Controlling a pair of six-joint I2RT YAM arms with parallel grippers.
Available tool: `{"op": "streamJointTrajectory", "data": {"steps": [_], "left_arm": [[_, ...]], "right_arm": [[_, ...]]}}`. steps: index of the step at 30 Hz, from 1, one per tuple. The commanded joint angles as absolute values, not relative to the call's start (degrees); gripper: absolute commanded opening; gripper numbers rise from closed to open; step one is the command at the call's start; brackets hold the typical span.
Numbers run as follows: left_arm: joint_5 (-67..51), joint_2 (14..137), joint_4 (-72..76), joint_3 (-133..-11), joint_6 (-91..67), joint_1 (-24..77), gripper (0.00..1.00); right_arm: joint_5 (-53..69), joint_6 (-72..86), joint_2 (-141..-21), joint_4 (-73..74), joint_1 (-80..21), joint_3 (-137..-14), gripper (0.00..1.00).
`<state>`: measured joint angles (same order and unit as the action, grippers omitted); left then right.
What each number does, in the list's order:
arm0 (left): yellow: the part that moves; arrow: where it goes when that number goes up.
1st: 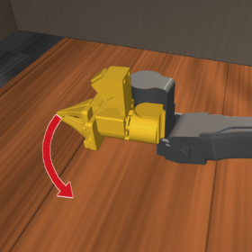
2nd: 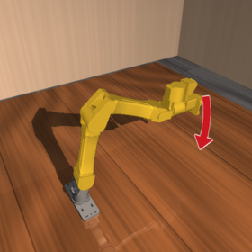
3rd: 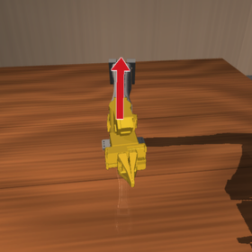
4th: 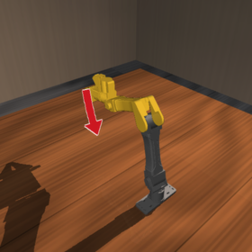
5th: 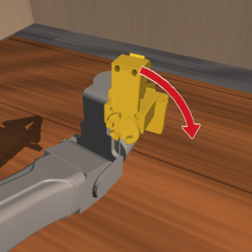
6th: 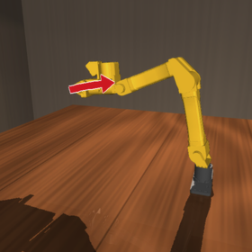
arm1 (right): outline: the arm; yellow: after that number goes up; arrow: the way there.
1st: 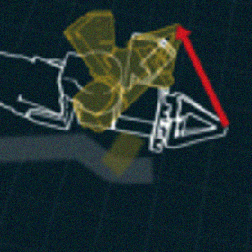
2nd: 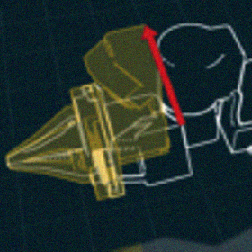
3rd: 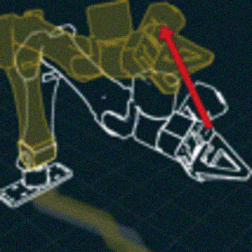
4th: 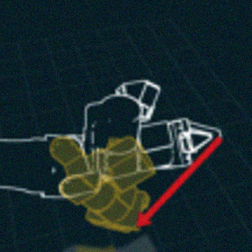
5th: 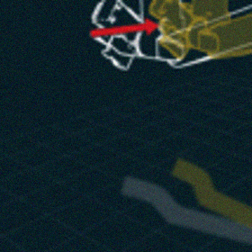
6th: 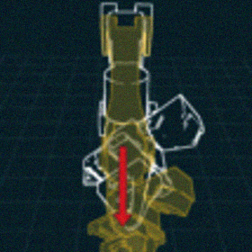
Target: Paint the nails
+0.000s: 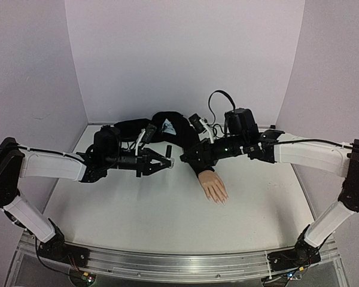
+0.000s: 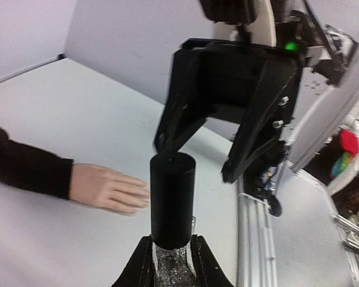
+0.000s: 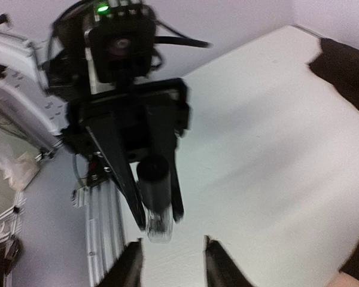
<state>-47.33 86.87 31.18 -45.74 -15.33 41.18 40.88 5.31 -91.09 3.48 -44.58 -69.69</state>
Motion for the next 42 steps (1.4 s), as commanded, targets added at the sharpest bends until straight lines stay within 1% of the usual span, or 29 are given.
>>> {"op": "streamJointTrajectory", "data": {"steps": [1,4,6,10,15,19,25,28,29,31,33,35,37,38,39,42], "left_arm": [[-20.5,84.9,24.2,-49.2,-8.3,43.7,0.00],[-9.1,85.6,24.3,-49.5,-5.9,47.9,0.00],[-1.6,86.3,25.4,-49.6,-4.7,50.3,0.00],[2.9,86.9,30.2,-48.5,-5.7,52.2,0.00],[5.3,88.3,31.1,-49.5,-5.2,53.7,0.00],[5.7,88.7,31.4,-49.7,-5.2,54.3,0.00],[4.8,87.6,31.9,-49.1,-5.5,54.3,0.00],[3.3,86.3,32.3,-48.0,-6.0,54.3,0.00],[2.7,85.7,32.5,-47.4,-6.1,54.3,0.00],[-0.5,84.2,33.3,-45.7,-6.5,53.7,0.00],[-10.3,82.2,34.0,-44.1,-7.6,52.0,0.00],[-24.6,80.5,35.4,-42.9,-9.8,48.5,0.00],[-39.3,79.3,38.3,-41.9,-13.4,44.6,0.00],[-47.4,79.0,39.8,-41.7,-14.9,43.3,0.00],[-52.7,78.8,41.1,-41.8,-16.9,42.2,0.00],[-61.2,78.7,41.4,-42.9,-19.2,41.1,0.00]], "right_arm": [[20.4,14.0,-86.3,2.9,-44.3,-67.9,0.51],[13.2,19.4,-86.6,3.1,-45.7,-68.7,0.52],[7.8,21.5,-87.8,4.1,-47.8,-70.5,0.57],[1.3,24.0,-91.8,6.9,-51.5,-75.8,0.59],[1.8,25.7,-96.7,7.4,-53.4,-81.2,0.56],[3.4,26.8,-100.4,8.0,-54.3,-84.8,0.49],[3.3,26.0,-104.0,8.2,-54.5,-87.9,0.36],[3.2,24.4,-104.1,8.8,-54.5,-88.4,0.20],[3.3,23.2,-103.7,8.8,-54.5,-88.1,0.16],[5.2,20.0,-102.3,8.8,-54.5,-86.5,0.11],[9.6,14.0,-100.2,8.8,-54.3,-84.8,0.05],[15.1,7.6,-97.3,8.7,-53.9,-82.3,0.00],[23.5,2.0,-94.6,8.8,-53.0,-79.2,0.00],[29.7,-1.5,-93.0,8.8,-52.4,-77.7,0.00],[35.0,-3.4,-91.7,8.8,-51.5,-76.2,0.00],[45.6,-4.7,-89.4,8.7,-48.5,-73.7,0.00]]}}
